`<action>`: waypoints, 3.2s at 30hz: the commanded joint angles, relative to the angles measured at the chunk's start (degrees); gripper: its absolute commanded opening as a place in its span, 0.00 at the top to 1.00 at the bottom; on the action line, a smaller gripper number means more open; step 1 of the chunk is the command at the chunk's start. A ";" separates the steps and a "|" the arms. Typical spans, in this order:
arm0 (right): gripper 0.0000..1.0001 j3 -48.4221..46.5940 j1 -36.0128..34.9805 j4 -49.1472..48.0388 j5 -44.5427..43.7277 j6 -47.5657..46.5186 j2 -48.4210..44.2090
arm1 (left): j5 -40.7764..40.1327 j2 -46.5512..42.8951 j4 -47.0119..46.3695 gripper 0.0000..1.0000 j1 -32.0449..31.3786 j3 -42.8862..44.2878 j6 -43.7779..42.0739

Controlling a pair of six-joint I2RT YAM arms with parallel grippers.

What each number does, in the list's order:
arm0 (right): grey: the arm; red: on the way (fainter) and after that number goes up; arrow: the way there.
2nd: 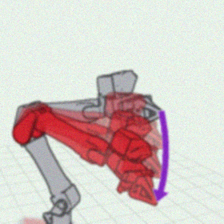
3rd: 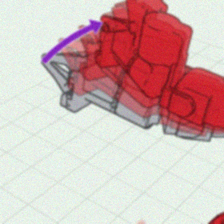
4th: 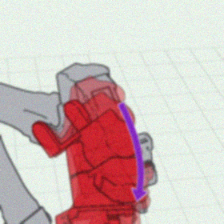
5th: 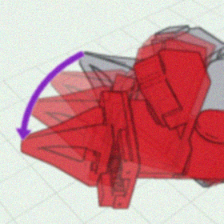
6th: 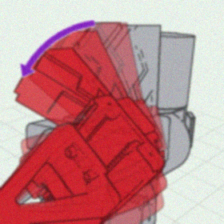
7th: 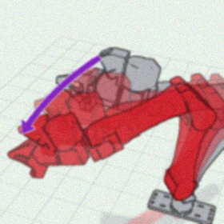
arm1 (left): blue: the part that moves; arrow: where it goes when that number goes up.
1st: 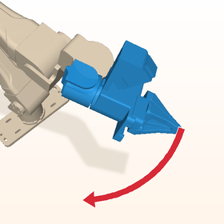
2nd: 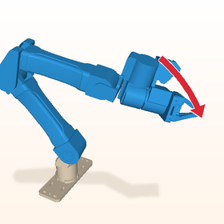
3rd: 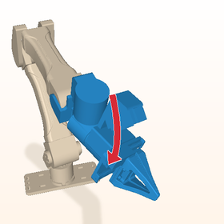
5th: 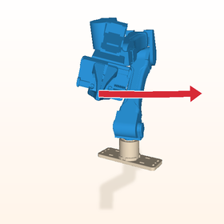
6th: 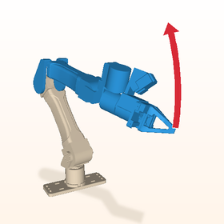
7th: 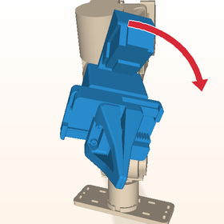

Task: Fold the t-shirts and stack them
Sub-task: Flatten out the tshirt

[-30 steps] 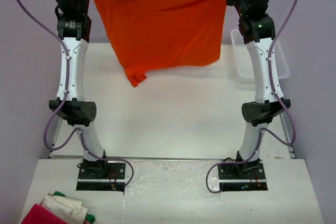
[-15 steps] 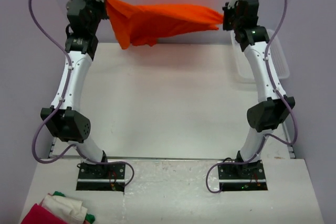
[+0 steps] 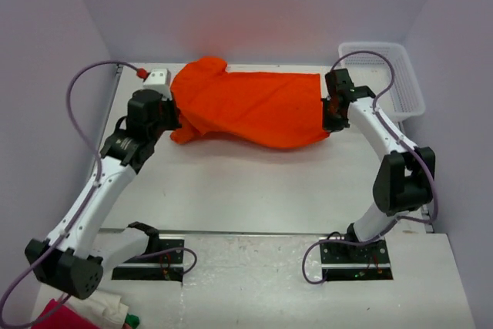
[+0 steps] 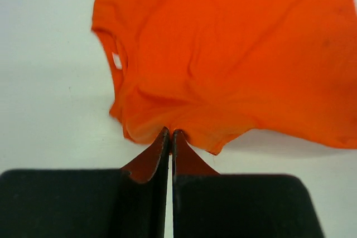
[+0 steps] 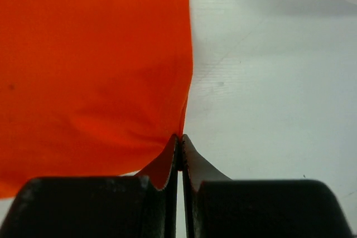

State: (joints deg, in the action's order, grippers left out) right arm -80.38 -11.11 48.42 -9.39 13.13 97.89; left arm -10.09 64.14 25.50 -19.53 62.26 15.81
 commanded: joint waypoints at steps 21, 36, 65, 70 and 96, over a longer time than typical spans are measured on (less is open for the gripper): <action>1.00 -21.45 -10.06 -18.83 -2.04 -12.59 -22.49 | 5.76 4.92 -0.28 1.00 0.37 39.22 -13.08; 1.00 -47.19 -25.37 -21.97 -14.42 -30.60 -21.18 | 4.30 0.18 -9.76 1.00 0.37 55.59 -20.10; 1.00 -63.69 -5.14 -24.79 1.92 -24.03 6.53 | 18.96 36.51 -29.02 1.00 15.84 75.39 -21.97; 1.00 -51.56 -5.41 -17.24 0.86 -21.92 1.96 | 20.28 25.45 -21.57 1.00 13.65 63.18 -23.63; 1.00 13.32 -7.52 -2.90 -5.02 6.03 -10.97 | 12.62 -26.00 12.39 1.00 -6.05 -27.19 28.75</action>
State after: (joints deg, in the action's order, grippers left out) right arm -68.79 -17.67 46.68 -13.56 17.04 85.32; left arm -1.39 38.04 38.11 -25.30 36.01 37.69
